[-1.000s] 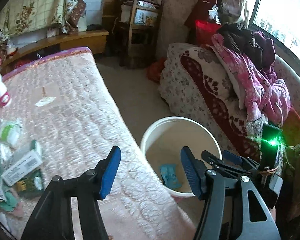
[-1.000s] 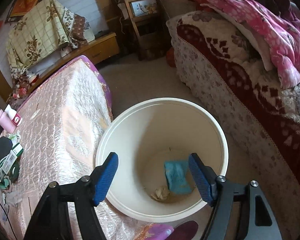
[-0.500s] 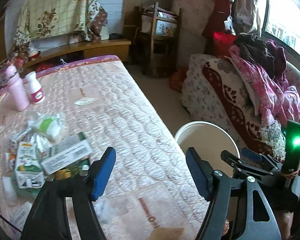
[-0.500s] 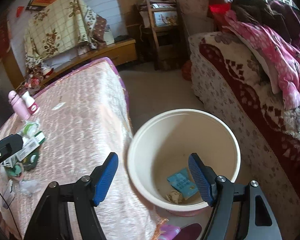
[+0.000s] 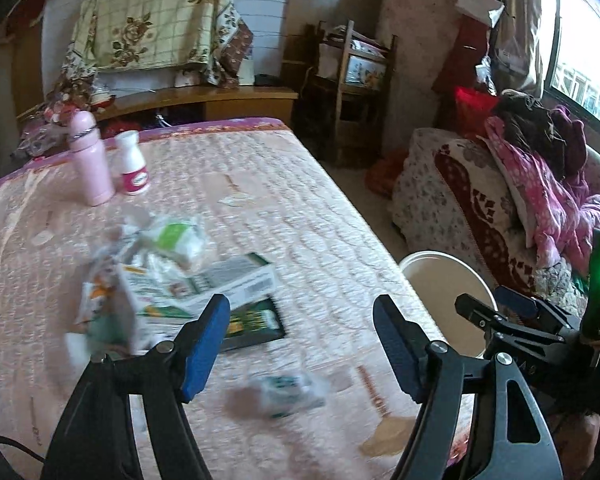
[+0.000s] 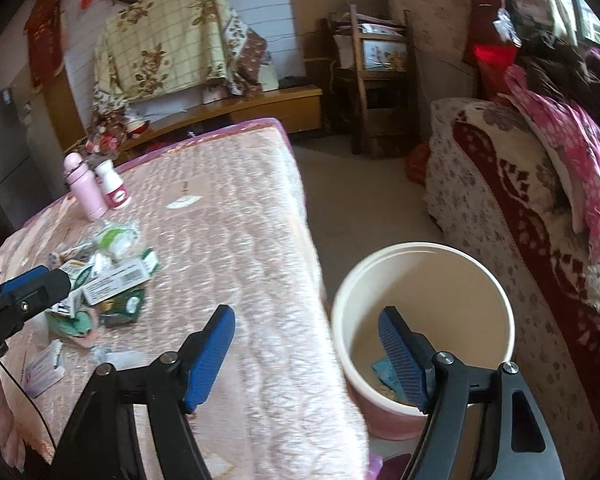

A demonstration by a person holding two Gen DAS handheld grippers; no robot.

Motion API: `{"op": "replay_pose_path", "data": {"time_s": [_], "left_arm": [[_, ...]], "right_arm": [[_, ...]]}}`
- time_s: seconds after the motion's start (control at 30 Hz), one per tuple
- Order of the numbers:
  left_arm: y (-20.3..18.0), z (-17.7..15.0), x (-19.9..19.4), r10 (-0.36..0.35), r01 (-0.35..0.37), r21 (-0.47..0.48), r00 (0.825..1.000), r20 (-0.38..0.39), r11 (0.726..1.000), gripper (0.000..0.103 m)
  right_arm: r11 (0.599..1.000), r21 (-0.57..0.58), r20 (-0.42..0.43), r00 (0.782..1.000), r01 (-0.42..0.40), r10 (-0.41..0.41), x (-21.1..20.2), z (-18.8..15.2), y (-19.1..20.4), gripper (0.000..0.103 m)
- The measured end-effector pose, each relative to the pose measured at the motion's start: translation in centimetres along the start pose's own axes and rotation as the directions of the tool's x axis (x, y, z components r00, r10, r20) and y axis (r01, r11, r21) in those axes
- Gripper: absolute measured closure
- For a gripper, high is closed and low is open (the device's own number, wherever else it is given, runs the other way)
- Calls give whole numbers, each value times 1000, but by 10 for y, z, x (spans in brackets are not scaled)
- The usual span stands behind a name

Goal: Collect trash
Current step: 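Move both tools back toward the trash on the bed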

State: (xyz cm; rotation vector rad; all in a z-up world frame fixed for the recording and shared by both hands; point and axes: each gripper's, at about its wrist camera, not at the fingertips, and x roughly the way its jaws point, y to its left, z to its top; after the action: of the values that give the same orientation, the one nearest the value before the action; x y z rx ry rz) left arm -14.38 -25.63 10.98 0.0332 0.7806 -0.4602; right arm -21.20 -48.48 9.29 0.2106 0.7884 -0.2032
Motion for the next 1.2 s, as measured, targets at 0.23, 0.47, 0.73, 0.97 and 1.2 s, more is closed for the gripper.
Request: {"op": "replay_pose_path", "data": {"time_s": [0.23, 0.47, 0.73, 0.97, 1.2], "left_arm": [[42, -10, -19, 64, -63, -32, 998, 13, 997, 28], [78, -19, -33, 108, -106, -79, 994, 22, 991, 28], [116, -30, -45, 152, -150, -115, 988, 9, 982, 28], [155, -44, -55, 192, -194, -145, 981, -34, 970, 28], [184, -60, -61, 219, -228, -152, 973, -73, 962, 28]], "right_arm": [[998, -44, 2, 999, -41, 41, -1, 2, 34, 26], [995, -74, -1, 997, -74, 74, -1, 4, 63, 26], [990, -102, -9, 995, -101, 100, -1, 4, 86, 26], [983, -128, -25, 991, -133, 131, 0, 1, 104, 26], [966, -156, -77, 978, -205, 195, 11, -5, 126, 26]]}}
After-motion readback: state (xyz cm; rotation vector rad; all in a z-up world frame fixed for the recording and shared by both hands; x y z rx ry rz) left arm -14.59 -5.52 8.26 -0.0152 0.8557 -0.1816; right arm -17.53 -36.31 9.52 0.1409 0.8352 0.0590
